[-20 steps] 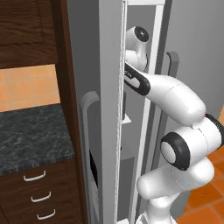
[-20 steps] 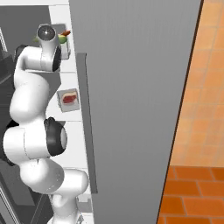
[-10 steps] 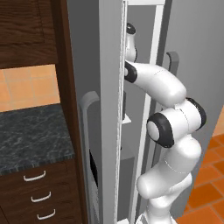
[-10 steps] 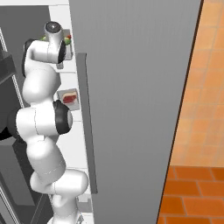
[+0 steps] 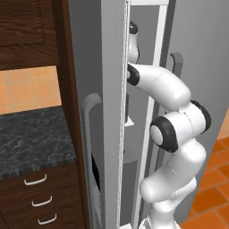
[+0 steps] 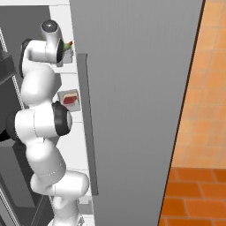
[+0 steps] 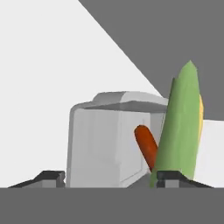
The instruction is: Take the meat container that has the steak and place it on the second highest rack of the freezer. Then take the vegetable container that has the corn and carrot and place it on the highest rack of the freezer.
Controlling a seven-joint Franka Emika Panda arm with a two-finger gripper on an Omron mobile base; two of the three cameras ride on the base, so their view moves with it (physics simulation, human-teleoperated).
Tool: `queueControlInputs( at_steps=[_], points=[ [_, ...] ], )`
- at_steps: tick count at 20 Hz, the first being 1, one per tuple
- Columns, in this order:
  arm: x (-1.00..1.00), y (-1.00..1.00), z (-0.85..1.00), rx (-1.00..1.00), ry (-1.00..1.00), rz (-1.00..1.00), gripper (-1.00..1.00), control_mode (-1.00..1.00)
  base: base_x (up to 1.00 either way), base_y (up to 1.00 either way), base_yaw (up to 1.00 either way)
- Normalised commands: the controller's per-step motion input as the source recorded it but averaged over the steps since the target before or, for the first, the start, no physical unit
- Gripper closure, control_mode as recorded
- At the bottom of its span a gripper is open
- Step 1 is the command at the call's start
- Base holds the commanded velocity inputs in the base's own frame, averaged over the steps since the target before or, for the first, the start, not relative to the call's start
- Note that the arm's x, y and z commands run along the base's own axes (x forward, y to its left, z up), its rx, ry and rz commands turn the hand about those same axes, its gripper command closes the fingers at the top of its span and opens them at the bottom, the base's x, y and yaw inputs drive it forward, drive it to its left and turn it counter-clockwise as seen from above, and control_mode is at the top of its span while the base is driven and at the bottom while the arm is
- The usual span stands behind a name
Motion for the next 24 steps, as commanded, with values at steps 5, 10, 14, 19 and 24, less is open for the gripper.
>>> queueControlInputs(
  at_steps=[5,10,14,19,24],
  points=[
    [-0.95,-0.06,0.35,0.08,-0.42,0.0,-1.0,-1.0,0.0,0.0,0.0],
    [-1.0,-0.77,0.1,0.22,-0.19,-0.01,-1.0,-1.0,0.0,0.0,0.0],
    [-1.0,-0.94,0.0,0.21,-0.12,-0.05,-1.0,-1.0,0.0,0.0,0.0],
    [-1.0,-0.45,0.0,0.02,-0.18,-0.1,-1.0,-1.0,0.0,0.0,0.0],
    [-1.0,-0.46,-0.21,0.0,-0.11,-0.12,-1.0,-1.0,0.0,0.0,0.0]
  ],
)
